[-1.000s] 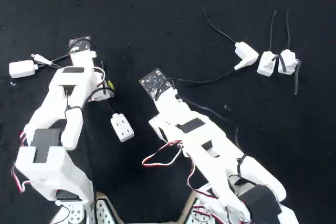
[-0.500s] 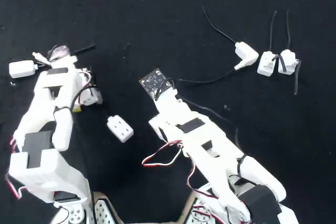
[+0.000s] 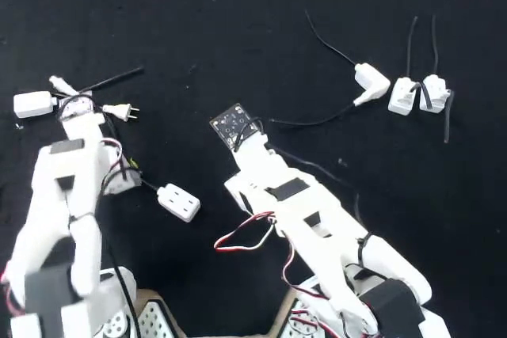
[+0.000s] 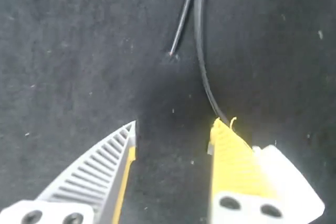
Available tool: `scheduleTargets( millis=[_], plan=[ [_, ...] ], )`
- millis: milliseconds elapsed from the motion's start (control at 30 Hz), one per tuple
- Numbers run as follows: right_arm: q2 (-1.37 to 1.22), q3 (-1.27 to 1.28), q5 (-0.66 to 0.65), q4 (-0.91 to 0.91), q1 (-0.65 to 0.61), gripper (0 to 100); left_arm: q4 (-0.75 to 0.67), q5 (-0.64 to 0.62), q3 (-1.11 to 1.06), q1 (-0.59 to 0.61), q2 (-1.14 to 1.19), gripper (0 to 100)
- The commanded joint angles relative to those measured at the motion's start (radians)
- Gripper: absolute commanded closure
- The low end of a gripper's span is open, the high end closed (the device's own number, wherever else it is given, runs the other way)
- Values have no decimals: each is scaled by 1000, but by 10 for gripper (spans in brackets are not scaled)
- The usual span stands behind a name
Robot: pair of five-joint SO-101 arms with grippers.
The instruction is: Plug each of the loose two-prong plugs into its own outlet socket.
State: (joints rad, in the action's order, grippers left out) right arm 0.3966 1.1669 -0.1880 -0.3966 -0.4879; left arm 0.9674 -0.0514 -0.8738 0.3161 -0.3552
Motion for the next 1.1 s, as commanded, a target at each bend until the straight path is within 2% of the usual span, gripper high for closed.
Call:
scheduleTargets(
  millis=[0,167,267,367,533,600,767,1067],
  plan=[
    [38,-54,0,-11,18,868,-3,66,-21,31,-147,773],
    [105,-71,2,-109,-52,868,-18,71,-30,74,-230,773],
    [185,-33,-6,-135,-158,865,-87,-23,-79,73,-233,773],
    [236,-2,-6,-143,-252,863,-161,-60,-134,81,-242,773],
    [203,-21,0,-143,-341,758,-169,-107,-145,108,-235,773],
    [151,-54,0,-141,-374,758,-169,-137,-137,136,-235,773],
    [-12,-176,0,-138,-399,772,-169,-212,-136,237,-244,773],
    [-171,-291,-6,-143,-427,770,-164,-216,-122,248,-244,773]
  ],
)
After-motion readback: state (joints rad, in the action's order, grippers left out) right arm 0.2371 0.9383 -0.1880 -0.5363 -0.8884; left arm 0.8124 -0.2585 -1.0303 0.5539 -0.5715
